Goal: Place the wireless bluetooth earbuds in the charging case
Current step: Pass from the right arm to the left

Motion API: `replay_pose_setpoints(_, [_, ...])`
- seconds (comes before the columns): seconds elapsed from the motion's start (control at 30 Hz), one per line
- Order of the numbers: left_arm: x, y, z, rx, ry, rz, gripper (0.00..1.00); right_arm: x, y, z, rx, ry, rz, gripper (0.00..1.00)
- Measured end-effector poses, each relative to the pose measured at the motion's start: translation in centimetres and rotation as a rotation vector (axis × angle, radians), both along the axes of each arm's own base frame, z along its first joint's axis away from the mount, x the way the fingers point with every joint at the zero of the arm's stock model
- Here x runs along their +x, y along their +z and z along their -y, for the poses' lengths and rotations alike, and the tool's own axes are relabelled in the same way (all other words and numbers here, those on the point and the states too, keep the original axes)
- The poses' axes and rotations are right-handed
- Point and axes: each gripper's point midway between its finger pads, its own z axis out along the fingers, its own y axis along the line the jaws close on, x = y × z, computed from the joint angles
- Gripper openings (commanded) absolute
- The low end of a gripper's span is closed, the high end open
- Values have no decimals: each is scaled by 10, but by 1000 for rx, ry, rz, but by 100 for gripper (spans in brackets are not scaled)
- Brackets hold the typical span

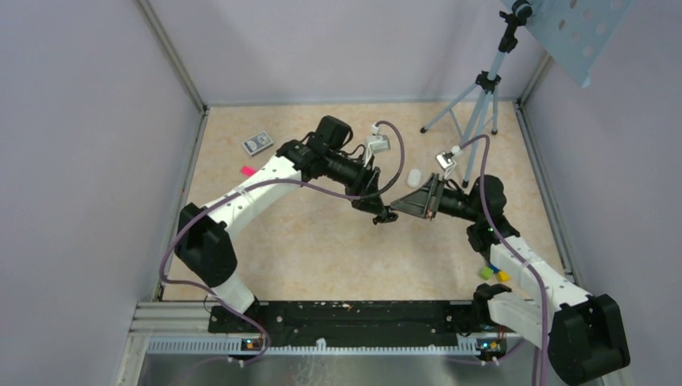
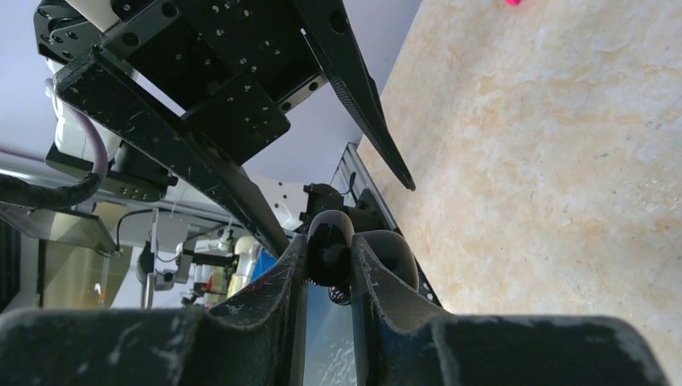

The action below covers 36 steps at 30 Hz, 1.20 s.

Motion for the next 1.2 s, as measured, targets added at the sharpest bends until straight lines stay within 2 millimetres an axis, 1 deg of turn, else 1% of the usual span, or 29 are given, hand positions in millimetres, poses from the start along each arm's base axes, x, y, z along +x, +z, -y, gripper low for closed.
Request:
replay_pose_setpoints(0.1, [-2, -4, 1, 6, -14, -29, 68, 1, -2, -1, -2, 7, -9, 0])
replay_pose_setpoints(0.33, [-5, -2, 4, -12, -46, -69, 59, 1, -3, -2, -5, 14, -16, 0])
replay_pose_setpoints(0.57, [-7, -4, 6, -17, -61, -100, 50, 1, -3, -2, -5, 14, -16, 0])
replay_pose_setpoints(0.73, [-9, -3, 6, -19, -62, -111, 36, 1, -4, -2, -5, 14, -17, 0])
replay_pose_setpoints(0.83, [-9, -2, 6, -21, -63, -119, 23, 3, -5, -2, -8, 10, -21, 0])
replay_pose_setpoints(0.93, [-10, -2, 6, -19, -62, -124, 12, 4, -6, -2, -10, 5, -19, 0])
replay_pose_setpoints(1.03, [-9, -2, 6, -19, -61, -125, 5, 5, -6, -1, -10, 0, -18, 0])
replay_pose_setpoints(1.07, [-9, -2, 6, -18, -61, -124, 4, 5, -6, -1, -11, -1, -18, 11])
replay_pose_setpoints(1.1, [-9, -2, 6, -18, -61, -124, 1, 5, -6, -1, -11, -2, -18, 27])
replay_pose_setpoints(1.13, [-9, -2, 6, -18, -60, -124, 1, 5, -6, -1, -11, -2, -18, 34])
replay_pose_setpoints(1.17, [-9, -2, 6, -18, -60, -124, 0, 5, -6, -1, -11, -3, -19, 40])
replay_pose_setpoints(1.2, [-9, -3, 6, -17, -59, -123, 0, 6, -6, -1, -12, -4, -18, 43])
